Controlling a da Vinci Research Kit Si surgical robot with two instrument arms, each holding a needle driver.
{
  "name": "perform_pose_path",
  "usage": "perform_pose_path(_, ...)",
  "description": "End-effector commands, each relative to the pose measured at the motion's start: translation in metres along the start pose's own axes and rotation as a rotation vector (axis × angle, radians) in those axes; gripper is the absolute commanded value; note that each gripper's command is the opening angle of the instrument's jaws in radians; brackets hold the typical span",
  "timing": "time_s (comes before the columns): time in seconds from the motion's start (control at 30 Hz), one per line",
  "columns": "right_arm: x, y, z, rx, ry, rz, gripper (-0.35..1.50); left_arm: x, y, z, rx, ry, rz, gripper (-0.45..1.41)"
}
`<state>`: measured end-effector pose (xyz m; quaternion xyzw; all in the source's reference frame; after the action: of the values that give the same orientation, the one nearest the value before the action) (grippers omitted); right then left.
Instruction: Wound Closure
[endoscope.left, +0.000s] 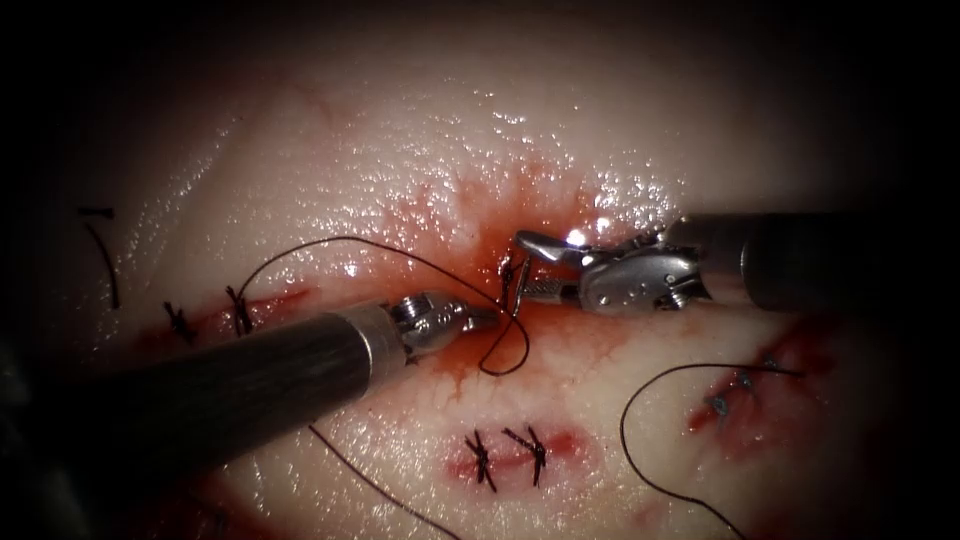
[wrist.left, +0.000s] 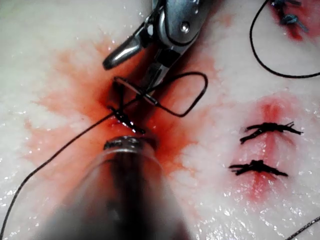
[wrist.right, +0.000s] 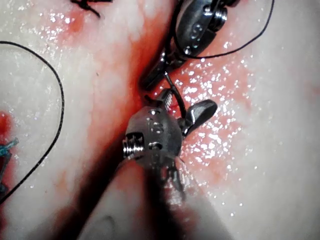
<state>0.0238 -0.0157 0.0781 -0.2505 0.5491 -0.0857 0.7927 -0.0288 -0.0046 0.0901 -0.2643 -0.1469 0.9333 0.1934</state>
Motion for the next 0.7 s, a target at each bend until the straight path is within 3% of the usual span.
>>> perform_pose_path(0.03,-0.0005,-0.0009,0.0011,0.009,-0.004,-0.009,1.01,0.0002,0.0,0.0008,0.0,-0.001,0.007,-0.13)
perform_pose_path(0.3,-0.0022,-0.0009,0.0013,0.023,-0.015,-0.016,1.08,0.0004,0.0004,0.0008,-0.004,0.0,0.011,-0.13)
perform_pose_path(0.37,-0.0024,-0.0009,0.0015,0.019,-0.025,-0.016,1.2,0.0004,0.0004,0.0008,-0.004,0.0,0.011,-0.13)
perform_pose_path(0.47,-0.0024,-0.001,0.0016,0.021,-0.026,-0.017,1.15,0.0004,0.0004,0.0008,-0.004,0.0,0.011,-0.13)
perform_pose_path(0.53,-0.0024,-0.0011,0.0016,0.021,-0.025,-0.018,0.88,0.0004,0.0004,0.0008,-0.004,0.0,0.011,-0.13)
perform_pose_path(0.57,-0.0024,-0.0012,0.0016,0.024,-0.026,-0.019,0.66,0.0004,0.0004,0.0008,-0.004,0.0,0.01,-0.13)
perform_pose_path(0.63,-0.0024,-0.0014,0.0015,0.045,-0.036,-0.023,-0.23,0.0005,0.0005,0.0008,-0.004,0.0,0.01,-0.13)
perform_pose_path(0.67,-0.0024,-0.0014,0.0015,0.062,-0.036,-0.024,-0.35,0.0005,0.0005,0.0008,-0.004,0.0,0.01,-0.13)
perform_pose_path(0.7,-0.0024,-0.0014,0.0013,0.079,-0.041,-0.025,-0.35,0.0005,0.0005,0.0008,-0.003,0.0,0.009,-0.13)
